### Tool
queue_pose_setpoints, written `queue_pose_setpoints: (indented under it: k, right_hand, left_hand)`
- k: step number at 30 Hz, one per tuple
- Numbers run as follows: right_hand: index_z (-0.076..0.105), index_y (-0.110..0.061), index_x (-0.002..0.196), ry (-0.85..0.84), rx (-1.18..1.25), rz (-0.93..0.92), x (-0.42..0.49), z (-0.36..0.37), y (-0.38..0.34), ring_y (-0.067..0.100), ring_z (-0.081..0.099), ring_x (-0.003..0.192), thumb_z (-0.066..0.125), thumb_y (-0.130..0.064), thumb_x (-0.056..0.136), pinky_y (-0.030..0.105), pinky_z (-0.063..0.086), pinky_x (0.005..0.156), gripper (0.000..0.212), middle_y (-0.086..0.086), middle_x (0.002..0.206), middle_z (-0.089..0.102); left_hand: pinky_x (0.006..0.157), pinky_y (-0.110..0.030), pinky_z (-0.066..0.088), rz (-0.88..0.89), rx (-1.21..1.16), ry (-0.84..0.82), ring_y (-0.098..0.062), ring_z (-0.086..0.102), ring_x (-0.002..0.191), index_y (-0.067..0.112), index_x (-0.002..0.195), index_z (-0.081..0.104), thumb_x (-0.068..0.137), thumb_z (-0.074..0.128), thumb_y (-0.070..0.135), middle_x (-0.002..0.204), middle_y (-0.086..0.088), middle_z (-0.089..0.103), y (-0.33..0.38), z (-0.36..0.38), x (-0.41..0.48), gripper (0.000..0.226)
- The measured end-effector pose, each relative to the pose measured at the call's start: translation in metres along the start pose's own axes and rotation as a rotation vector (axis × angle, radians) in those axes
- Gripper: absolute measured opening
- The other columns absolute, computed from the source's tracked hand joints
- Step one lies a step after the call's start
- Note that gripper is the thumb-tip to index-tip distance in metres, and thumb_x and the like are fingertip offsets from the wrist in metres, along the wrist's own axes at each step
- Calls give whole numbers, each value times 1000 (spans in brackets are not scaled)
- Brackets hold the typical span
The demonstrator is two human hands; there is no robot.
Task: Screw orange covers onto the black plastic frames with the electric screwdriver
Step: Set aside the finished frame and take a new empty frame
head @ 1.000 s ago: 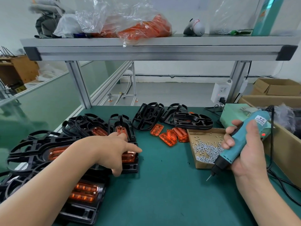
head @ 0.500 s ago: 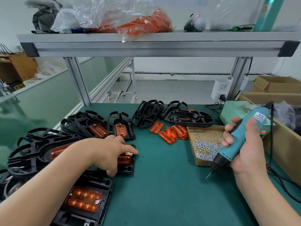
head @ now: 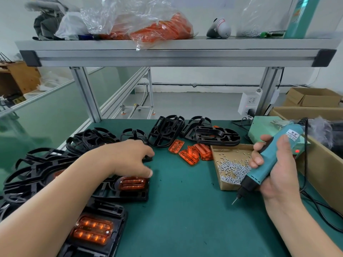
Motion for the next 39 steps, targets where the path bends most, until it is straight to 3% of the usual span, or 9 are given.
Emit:
queue_pose_setpoints:
  k: [6,10,12,16,20,24,31,35,39]
  right_hand:
    - [64,-18,109,22,3,14,0,-2,2,10,48,53,58,-57,102,22,47,49,40,2,84,61]
    - [63,-16,111,38,8,19,1,-5,4,10,48,52,54,-54,106,22,47,49,39,2,83,62]
    - [63,-16,111,40,23,16,2,-6,4,9,48,52,53,-53,107,22,47,48,39,2,83,62]
    - [63,-15,110,62,46,11,4,-8,2,10,48,51,53,-52,106,22,47,47,39,3,82,62]
    - [63,-14,108,72,72,12,6,-9,1,10,47,50,54,-51,104,23,47,47,38,4,81,62]
    - [63,-14,108,75,77,15,7,-12,1,11,47,50,55,-50,103,23,47,46,38,4,81,61]
    - [65,-15,107,64,92,-2,10,-15,0,11,47,51,57,-51,105,24,48,47,38,5,83,62]
    - [66,-16,107,67,95,-6,10,-17,-1,11,48,51,58,-52,104,24,48,47,37,5,83,62]
    - [66,-16,107,47,105,18,11,-16,-2,10,48,50,62,-55,99,23,48,47,41,5,83,63]
  left_hand:
    - [93,-42,55,111,-79,339,-27,66,110,12,123,67,94,61,49,120,-6,70,71,-49,49,48]
    - [62,-35,42,217,-130,385,-26,63,86,13,96,62,93,64,50,90,-4,64,126,-58,103,37]
    - [72,-36,44,205,-116,352,-29,62,101,12,103,59,90,66,57,107,-8,63,138,-54,132,48]
    - [115,-51,41,173,-71,198,-35,38,144,14,147,48,81,68,72,156,-14,41,137,-37,175,91]
    - [100,-49,55,165,-126,107,-26,63,112,12,137,54,78,73,65,127,-7,64,134,-26,196,81]
    - [75,-41,54,166,-104,104,-22,59,85,9,111,62,75,76,61,108,-8,57,138,-26,202,65]
    - [108,-55,36,144,-56,185,-37,33,137,30,157,26,62,75,69,146,-12,44,138,-41,200,114]
    - [111,-59,34,126,-94,278,-43,30,143,36,162,6,63,78,65,155,-17,33,141,-54,175,126]
    - [107,-45,41,132,-498,286,-39,38,141,44,162,0,58,85,69,155,-11,26,132,-44,128,136]
Point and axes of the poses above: each hand's wrist, its own x-axis towards the middle knuckle, its own z-axis out of the palm, y = z × x, the point moved 8 cm from there along x, towards the middle knuckle
